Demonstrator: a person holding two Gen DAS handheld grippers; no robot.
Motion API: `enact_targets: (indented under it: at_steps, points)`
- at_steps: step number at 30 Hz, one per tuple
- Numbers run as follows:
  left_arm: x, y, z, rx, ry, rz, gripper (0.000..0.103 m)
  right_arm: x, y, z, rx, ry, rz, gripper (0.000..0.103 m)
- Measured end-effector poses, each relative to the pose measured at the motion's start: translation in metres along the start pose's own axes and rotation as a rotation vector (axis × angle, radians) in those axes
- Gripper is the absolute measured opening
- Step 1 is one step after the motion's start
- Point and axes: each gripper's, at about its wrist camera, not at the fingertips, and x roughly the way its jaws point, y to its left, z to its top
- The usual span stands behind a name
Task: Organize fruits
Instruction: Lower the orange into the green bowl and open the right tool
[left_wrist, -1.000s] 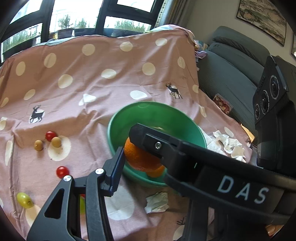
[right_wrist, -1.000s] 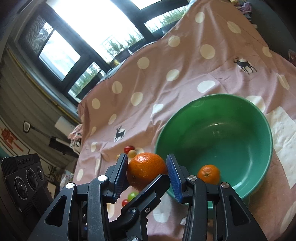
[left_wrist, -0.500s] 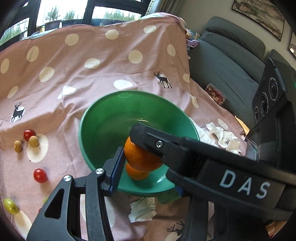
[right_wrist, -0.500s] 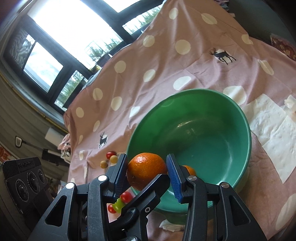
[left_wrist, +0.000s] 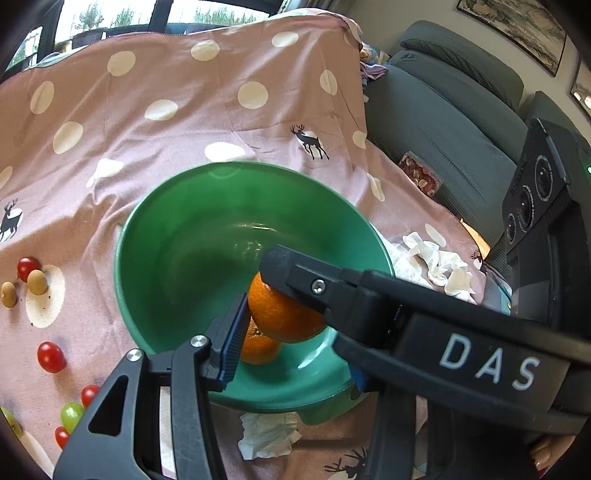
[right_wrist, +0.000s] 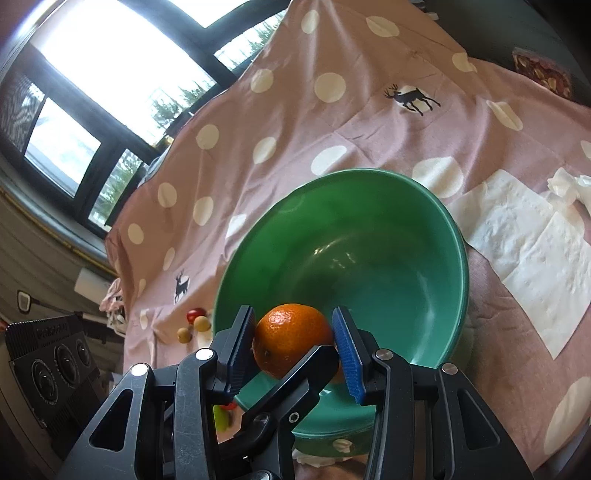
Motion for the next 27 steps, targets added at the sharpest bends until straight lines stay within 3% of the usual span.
enact_targets:
  at_steps: [11, 27]
  points:
    - [0.0074, 0.0005, -0.0003, -0.002, 0.014, -0.023, 0.047, 0.0018, -0.0070, 0.0005, 0.014, 0.006, -0.028, 0.046]
    - [0.0095, 0.0002, 0.0001, -0.006, 0.020, 0.001, 0.047, 0.0021, -0.0078, 0.0004, 0.023, 0.010, -0.030, 0.046]
